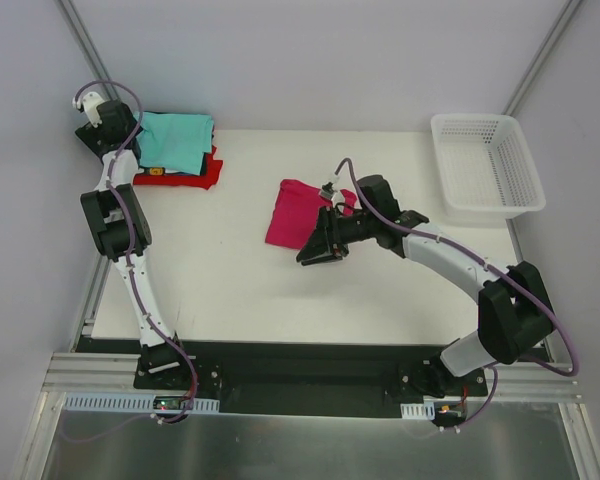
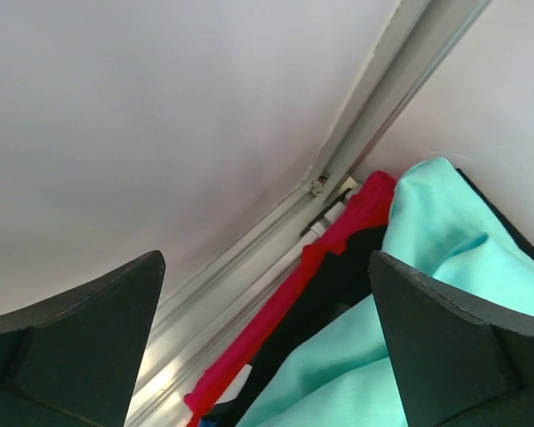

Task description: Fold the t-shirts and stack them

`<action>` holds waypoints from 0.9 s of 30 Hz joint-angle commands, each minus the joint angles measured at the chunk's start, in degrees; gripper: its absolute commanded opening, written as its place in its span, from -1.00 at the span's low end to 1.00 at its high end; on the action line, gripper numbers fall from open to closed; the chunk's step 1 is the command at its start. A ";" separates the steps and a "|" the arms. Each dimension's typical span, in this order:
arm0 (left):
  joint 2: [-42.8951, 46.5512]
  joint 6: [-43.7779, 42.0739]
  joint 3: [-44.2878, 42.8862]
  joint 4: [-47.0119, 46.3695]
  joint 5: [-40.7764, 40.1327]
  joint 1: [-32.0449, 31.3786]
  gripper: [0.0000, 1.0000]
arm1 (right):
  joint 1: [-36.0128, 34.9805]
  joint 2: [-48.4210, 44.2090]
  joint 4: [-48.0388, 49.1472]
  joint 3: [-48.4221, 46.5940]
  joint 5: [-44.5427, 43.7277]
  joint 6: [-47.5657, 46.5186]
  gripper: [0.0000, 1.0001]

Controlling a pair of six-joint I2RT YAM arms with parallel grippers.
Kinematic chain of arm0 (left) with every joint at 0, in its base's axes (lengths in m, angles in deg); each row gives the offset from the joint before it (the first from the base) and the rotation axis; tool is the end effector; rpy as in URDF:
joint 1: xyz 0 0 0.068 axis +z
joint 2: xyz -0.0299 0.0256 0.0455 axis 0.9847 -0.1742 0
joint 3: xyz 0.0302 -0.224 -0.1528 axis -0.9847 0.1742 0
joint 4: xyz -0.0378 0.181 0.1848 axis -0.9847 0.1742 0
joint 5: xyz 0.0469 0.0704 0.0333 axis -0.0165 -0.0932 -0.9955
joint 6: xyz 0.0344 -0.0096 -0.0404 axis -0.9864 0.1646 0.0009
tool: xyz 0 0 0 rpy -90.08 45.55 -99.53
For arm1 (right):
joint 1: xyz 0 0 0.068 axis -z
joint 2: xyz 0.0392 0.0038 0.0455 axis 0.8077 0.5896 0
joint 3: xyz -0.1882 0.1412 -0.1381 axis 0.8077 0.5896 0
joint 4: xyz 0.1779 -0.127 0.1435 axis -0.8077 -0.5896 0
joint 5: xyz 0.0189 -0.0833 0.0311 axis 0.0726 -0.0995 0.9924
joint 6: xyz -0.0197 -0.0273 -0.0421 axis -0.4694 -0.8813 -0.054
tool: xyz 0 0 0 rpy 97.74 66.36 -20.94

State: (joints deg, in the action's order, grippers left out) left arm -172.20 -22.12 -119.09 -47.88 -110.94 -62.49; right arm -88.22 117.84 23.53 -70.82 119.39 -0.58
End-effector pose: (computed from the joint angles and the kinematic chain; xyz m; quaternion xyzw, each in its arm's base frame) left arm 0.5385 0.1832 0.2479 -0.3372 0.6873 0.1468 0.6264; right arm 0.2564 0.2108 0.2751 -0.2645 0.7579 0.5744 0.1604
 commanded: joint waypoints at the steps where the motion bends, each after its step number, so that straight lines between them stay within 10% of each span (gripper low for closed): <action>1: 0.42 -6.79 0.71 -1.62 -5.04 0.72 0.82 | -0.98 -0.43 -3.11 -3.10 -0.55 -0.41 -0.19; 5: 0.43 -8.03 1.59 -3.03 -6.01 0.63 0.05 | -1.42 0.18 -3.64 -4.32 -0.64 -0.32 -0.19; 11: 0.60 -9.43 1.59 -2.50 -7.24 0.89 -0.11 | -1.69 -0.08 -5.65 -4.68 -0.73 -1.02 -0.17; 13: 0.78 -9.44 1.50 -1.80 -7.59 1.07 -0.49 | -1.69 -0.17 -6.10 -4.86 -0.90 -1.20 -0.17; 27: -0.28 -8.03 -5.97 20.97 -4.79 1.60 -0.58 | -1.95 -2.01 -9.96 -7.93 -1.08 -1.64 -0.17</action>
State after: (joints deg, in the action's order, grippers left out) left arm -173.23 -30.84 -123.55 -34.04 -116.73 -61.47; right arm -89.70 117.97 15.97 -75.93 118.30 -2.00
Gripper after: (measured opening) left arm 0.201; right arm 0.417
